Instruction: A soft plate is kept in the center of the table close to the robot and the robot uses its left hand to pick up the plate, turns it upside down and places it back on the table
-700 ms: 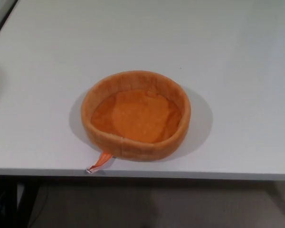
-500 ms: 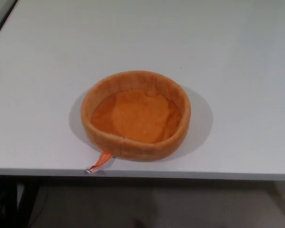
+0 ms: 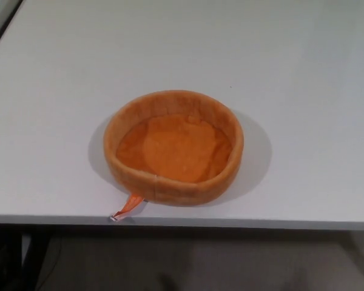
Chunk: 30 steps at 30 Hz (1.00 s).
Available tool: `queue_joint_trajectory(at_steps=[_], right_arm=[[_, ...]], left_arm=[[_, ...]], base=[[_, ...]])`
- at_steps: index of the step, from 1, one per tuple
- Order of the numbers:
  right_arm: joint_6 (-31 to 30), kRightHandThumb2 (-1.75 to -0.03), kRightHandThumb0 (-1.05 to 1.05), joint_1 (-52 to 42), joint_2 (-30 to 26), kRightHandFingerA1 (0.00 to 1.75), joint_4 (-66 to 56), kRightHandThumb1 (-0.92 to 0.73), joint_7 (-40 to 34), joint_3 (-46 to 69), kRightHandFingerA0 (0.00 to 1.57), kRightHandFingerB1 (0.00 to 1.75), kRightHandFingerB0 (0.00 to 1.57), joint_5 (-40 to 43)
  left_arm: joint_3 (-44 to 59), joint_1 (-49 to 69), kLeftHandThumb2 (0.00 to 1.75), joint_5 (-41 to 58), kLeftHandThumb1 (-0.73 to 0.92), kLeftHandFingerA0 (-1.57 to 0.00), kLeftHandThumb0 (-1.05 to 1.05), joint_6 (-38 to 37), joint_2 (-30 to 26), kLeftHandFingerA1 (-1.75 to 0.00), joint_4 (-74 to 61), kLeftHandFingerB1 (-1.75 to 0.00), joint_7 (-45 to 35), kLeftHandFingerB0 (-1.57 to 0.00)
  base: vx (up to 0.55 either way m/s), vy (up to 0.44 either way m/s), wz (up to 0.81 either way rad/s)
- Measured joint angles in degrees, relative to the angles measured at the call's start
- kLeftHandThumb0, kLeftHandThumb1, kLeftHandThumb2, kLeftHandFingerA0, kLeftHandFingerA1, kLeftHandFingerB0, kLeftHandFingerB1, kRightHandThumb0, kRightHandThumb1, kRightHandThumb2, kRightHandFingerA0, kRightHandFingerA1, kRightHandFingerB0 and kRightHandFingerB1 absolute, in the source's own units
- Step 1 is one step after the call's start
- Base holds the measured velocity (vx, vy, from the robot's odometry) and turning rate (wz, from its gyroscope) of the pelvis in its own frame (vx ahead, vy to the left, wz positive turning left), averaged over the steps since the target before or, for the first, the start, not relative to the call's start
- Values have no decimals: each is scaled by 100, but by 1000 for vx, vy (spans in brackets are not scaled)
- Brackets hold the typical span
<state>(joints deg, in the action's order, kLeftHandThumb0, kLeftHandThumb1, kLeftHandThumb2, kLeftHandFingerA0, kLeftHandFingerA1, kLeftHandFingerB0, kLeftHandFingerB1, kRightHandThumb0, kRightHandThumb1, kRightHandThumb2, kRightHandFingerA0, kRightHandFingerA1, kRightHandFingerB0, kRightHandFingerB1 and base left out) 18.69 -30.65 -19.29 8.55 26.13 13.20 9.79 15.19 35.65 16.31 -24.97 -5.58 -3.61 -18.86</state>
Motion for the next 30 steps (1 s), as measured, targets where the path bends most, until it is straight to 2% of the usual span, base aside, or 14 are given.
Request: queue_joint_trajectory(at_steps=[6,7,8,13,14,15,16,21,22,23,24,25,26,30], right_arm=[[26,-68,-79,13,1,41,6,-91,56,13,39,31,31,12],[28,-84,-86,15,1,46,9,-76,66,13,35,38,28,13],[31,-84,-85,16,1,45,10,-76,74,14,35,38,28,13],[35,-68,-80,18,3,39,11,-90,98,16,39,31,31,24],[35,-68,-80,18,5,40,12,-90,99,16,39,31,31,24],[36,-68,-80,18,6,40,13,-90,98,16,39,31,31,21],[37,-68,-80,16,7,41,13,-90,98,15,39,32,31,18],[50,-68,-80,46,31,41,39,-90,97,2,40,32,31,1],[51,-68,-81,49,34,41,49,-90,96,2,40,31,29,-3],[51,-68,-81,51,37,40,55,-90,96,2,39,31,28,-4],[51,-68,-81,51,39,40,60,-90,97,1,39,31,28,-6],[51,-68,-81,54,39,41,61,-90,97,1,40,32,30,-6],[51,-68,-80,53,39,42,60,-90,97,1,40,32,30,-6],[57,-68,-79,47,45,42,63,-90,98,0,40,32,30,-7]], left_arm=[[236,74,116,190,70,-13,-86,-19,10,-49,-454,-28,0,0],[269,84,84,219,82,-13,-103,-19,10,-38,-525,-25,-1,-8],[299,89,115,244,78,-9,-99,-19,10,-44,-577,-32,0,-9],[496,-24,114,356,75,-7,-94,-11,10,-45,-952,-36,45,-5],[538,-81,106,373,39,-1,-38,-2,9,-50,-1057,-49,71,0],[570,-183,106,379,39,-1,-38,8,-16,-50,-1156,-49,92,0],[608,-332,74,379,92,-19,-98,15,-70,-38,-1262,-27,118,-12],[776,-1074,70,213,92,-21,-97,91,-308,-41,-1678,-29,324,-14],[798,-1226,115,146,72,-20,-94,136,-373,-55,-1798,-38,379,-1],[809,-1349,68,78,91,-18,-98,184,-446,-43,-1897,-31,417,-11],[817,-1484,68,1,91,-18,-98,232,-552,-43,-2013,-31,445,-11],[823,-1606,103,-68,34,-6,-40,271,-641,-52,-2113,-49,475,0],[824,-1713,111,-128,66,-18,-95,301,-703,-54,-2174,-42,498,-7],[797,-2423,110,-511,65,-16,-94,395,-1000,-53,-2223,-44,611,-9]], base=[[0,0,0],[0,0,0],[0,0,0],[0,0,0],[0,0,0],[0,0,0],[0,0,0],[0,0,0],[0,0,0],[0,0,0],[0,0,0],[0,0,0],[0,0,0],[0,0,0]])
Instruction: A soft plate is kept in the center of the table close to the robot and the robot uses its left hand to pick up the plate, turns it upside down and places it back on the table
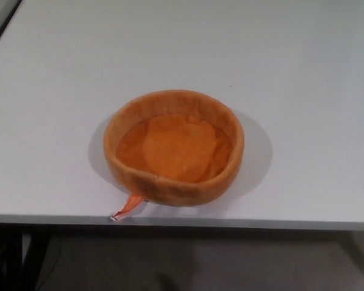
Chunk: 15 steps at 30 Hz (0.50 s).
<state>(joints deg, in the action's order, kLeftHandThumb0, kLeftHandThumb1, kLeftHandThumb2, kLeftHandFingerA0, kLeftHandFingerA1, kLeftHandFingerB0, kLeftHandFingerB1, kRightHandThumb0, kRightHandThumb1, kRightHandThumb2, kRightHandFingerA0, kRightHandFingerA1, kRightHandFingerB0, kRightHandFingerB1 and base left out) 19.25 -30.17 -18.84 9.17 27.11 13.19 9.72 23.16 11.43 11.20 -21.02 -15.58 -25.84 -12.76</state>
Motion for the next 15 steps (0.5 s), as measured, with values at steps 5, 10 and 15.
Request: queue_joint_trajectory(at_steps=[5,10,15], right_arm=[[4,-68,-79,1,10,41,5,-90,1,-4,40,32,31,-1],[7,-68,-80,55,10,41,20,-90,1,-14,41,32,31,-17],[6,-68,-80,62,10,41,20,-89,1,-15,39,32,31,-26]], left_arm=[[-213,-785,66,-489,83,-22,-100,103,-249,-45,80,-32,94,-22],[-728,-1593,67,-953,88,-18,-98,370,-359,-45,193,-32,131,-15],[-1169,-2155,68,-1431,91,-21,-94,567,-501,-40,257,-31,133,-17]], base=[[0,0,0],[0,0,0],[0,0,0]])
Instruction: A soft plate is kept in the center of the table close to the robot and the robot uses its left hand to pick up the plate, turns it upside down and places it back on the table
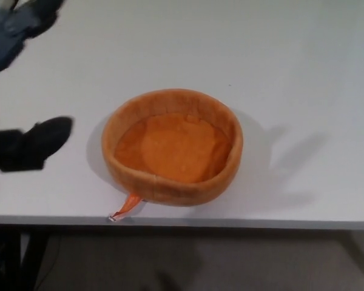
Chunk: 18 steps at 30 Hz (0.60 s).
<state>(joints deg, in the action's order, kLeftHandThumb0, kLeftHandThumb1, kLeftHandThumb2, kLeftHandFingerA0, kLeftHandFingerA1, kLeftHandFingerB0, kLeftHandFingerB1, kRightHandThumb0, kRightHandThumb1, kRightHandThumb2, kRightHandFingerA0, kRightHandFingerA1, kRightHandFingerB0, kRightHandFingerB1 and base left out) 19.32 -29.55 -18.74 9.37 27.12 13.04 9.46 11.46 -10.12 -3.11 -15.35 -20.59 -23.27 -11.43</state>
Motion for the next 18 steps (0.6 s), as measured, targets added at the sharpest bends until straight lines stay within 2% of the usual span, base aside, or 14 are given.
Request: queue_joint_trajectory(at_steps=[17,18], right_arm=[[-2,-68,-81,32,0,41,-15,-88,0,-6,44,32,34,-5],[-3,-68,-80,32,0,42,-16,-89,0,-6,45,33,34,-5]], left_arm=[[-1650,-1571,65,-1604,81,-20,-95,450,-458,-36,999,-27,-92,-18],[-1735,-1627,99,-1687,62,-17,-95,463,-499,-46,1075,-40,-110,-15]], base=[[0,0,0],[0,0,0]])
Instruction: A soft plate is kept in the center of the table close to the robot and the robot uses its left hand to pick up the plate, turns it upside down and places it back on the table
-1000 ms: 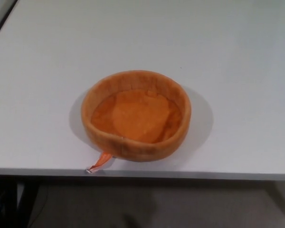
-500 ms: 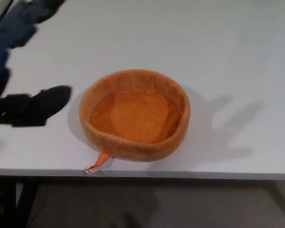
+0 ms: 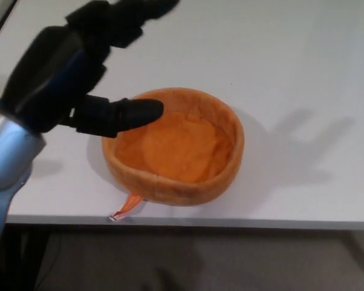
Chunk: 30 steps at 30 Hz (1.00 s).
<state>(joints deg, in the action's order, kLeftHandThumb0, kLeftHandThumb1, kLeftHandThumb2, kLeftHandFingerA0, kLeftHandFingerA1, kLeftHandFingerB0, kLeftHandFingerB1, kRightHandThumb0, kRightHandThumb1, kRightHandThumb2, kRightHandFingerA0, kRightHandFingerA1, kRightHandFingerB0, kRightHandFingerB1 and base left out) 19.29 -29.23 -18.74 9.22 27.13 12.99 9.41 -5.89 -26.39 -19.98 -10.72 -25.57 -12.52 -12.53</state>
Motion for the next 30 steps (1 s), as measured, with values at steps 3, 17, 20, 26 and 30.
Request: queue_joint_trajectory(at_steps=[3,17,20,26,30], right_arm=[[0,-68,-81,5,0,42,-1,-89,1,0,46,32,33,0],[13,-68,-79,33,-6,42,25,-89,25,2,47,32,32,-1],[13,-68,-81,51,-9,42,26,-89,29,1,47,33,33,-1],[11,-68,-79,51,-27,41,-3,-89,29,3,47,32,32,-6],[-9,-68,-79,50,-59,41,-39,-89,34,7,47,32,32,-3]], left_arm=[[-313,-148,65,-300,79,-24,-98,13,-188,-35,300,-29,-55,-21],[-1243,-454,70,-1449,69,-24,-103,19,-666,-34,1313,-29,-269,-19],[-1328,-496,65,-1617,77,-24,-100,19,-666,-31,1418,-28,-269,-21],[-1501,-614,64,-1948,76,-27,-99,46,-659,-31,1555,-29,-283,-24],[-1605,-631,98,-2117,60,-22,-101,46,-649,-40,1612,-38,-282,-21]], base=[[0,0,0],[0,0,0],[0,0,0],[0,0,0],[0,0,0]])
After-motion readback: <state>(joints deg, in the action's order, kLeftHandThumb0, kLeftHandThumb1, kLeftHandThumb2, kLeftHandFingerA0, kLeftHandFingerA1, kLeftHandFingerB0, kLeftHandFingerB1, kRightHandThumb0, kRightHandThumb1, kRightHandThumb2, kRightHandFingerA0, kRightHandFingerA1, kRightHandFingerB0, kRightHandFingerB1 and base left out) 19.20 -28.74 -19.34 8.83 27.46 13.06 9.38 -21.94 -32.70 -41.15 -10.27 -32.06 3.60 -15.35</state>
